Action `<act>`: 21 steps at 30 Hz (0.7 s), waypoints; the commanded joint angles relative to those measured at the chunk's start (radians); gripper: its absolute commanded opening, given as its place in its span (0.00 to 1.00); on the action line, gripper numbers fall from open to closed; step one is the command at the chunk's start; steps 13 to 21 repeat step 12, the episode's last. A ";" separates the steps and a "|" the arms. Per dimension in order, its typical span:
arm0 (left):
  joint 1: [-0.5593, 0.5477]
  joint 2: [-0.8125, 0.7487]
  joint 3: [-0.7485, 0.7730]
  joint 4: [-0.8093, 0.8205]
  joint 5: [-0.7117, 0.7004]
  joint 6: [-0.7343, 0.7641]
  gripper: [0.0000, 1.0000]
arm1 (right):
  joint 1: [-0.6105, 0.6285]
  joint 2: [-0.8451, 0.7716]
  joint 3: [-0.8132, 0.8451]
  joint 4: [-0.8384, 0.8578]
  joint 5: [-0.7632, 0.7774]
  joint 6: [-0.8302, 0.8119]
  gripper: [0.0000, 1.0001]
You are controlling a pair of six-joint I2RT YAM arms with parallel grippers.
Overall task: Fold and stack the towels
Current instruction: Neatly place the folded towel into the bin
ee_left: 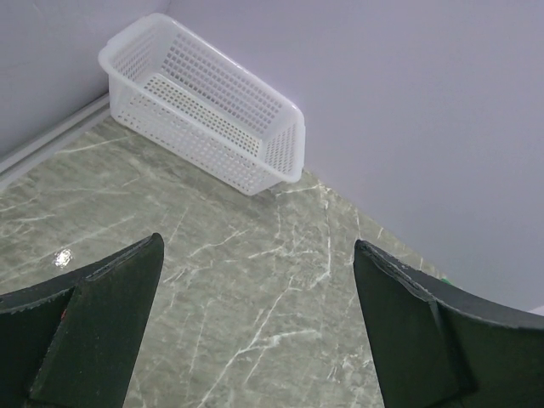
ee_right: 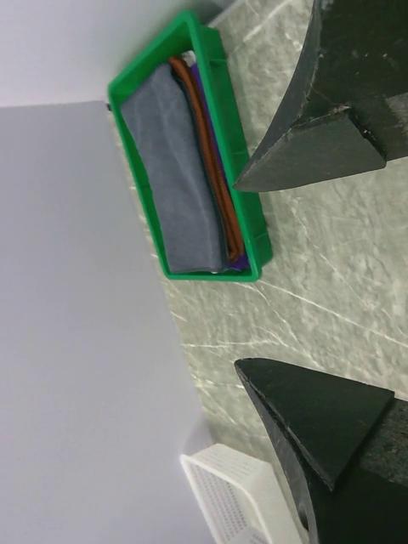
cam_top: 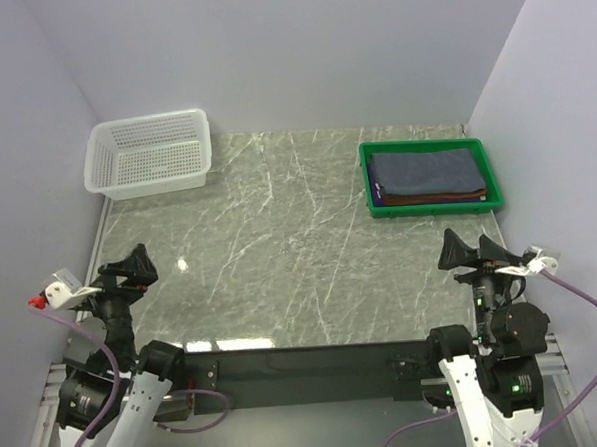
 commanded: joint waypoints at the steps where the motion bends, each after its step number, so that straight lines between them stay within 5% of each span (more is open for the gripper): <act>1: 0.005 0.022 -0.001 0.045 -0.001 0.003 0.99 | 0.017 -0.074 -0.040 0.056 0.046 -0.046 0.85; 21: 0.067 0.102 0.002 0.059 0.060 0.025 0.99 | 0.027 -0.102 -0.057 0.076 0.035 -0.055 0.86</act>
